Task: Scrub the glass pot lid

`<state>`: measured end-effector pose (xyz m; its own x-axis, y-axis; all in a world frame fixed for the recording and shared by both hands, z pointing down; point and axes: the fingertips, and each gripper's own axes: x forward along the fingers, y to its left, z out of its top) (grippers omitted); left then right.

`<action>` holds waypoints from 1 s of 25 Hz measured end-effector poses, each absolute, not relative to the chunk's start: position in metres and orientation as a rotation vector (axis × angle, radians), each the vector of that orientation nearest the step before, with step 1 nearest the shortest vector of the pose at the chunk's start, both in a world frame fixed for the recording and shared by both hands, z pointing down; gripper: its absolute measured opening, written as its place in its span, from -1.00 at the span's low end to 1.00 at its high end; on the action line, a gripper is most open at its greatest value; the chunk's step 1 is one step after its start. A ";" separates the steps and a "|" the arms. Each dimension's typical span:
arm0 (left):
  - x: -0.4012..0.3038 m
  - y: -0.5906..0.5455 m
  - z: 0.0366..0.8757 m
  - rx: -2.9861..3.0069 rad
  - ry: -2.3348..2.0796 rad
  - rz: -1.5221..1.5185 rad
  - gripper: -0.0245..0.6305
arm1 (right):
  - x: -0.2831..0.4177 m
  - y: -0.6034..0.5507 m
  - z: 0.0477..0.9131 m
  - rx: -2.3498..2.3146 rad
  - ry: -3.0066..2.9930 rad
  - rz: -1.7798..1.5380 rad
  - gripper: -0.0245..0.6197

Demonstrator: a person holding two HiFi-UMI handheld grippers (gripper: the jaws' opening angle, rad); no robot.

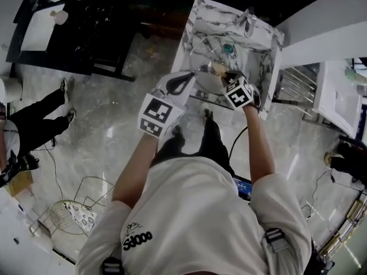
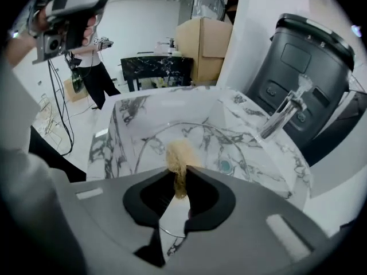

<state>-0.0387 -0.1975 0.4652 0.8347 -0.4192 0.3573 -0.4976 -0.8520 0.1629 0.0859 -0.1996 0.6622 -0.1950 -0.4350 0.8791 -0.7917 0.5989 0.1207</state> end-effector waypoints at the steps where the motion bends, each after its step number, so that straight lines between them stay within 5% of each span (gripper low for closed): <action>1: -0.041 -0.195 0.462 2.777 -0.693 0.451 -0.89 | 0.084 -0.198 0.651 1.025 -1.836 0.448 -0.78; 25: -0.046 -0.188 0.290 3.159 -0.654 0.080 -0.89 | 0.084 -0.132 0.319 1.720 -2.097 0.063 -0.78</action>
